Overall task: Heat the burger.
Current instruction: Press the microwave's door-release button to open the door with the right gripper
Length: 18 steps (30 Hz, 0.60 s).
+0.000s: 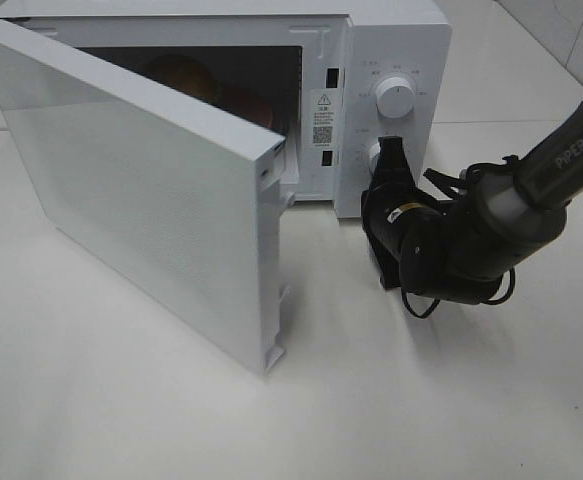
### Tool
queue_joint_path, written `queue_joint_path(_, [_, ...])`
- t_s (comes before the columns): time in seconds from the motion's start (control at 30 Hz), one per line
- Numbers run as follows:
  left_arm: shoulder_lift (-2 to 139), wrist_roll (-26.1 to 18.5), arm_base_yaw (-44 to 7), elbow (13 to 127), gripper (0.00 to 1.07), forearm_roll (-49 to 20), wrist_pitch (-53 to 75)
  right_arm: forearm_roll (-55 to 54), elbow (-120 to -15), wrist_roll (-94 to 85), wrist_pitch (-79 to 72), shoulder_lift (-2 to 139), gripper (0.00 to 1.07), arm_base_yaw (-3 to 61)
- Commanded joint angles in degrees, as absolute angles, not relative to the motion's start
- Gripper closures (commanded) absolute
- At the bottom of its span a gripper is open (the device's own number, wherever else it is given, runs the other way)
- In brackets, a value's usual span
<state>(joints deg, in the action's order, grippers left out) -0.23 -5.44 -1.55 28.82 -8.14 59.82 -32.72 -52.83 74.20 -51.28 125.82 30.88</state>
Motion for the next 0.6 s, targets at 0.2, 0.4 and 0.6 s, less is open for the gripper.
queue_joint_path(0.2, [-1.3, -5.6, -1.4, 28.6, 0.06, -8.1, 59.4, -29.0, -57.8, 72.8, -68.1, 124.1, 1.07, 27.9])
queue_joint_path(0.4, [-1.3, -5.6, -1.4, 28.6, 0.06, -8.1, 59.4, -28.9, -54.8, 73.2, -63.8, 122.9, 1.07, 28.0])
queue_joint_path(0.6, [-1.3, -5.6, -1.4, 28.6, 0.06, -8.1, 59.4, -28.6, -51.1, 75.7, -58.6, 120.9, 1.07, 28.1])
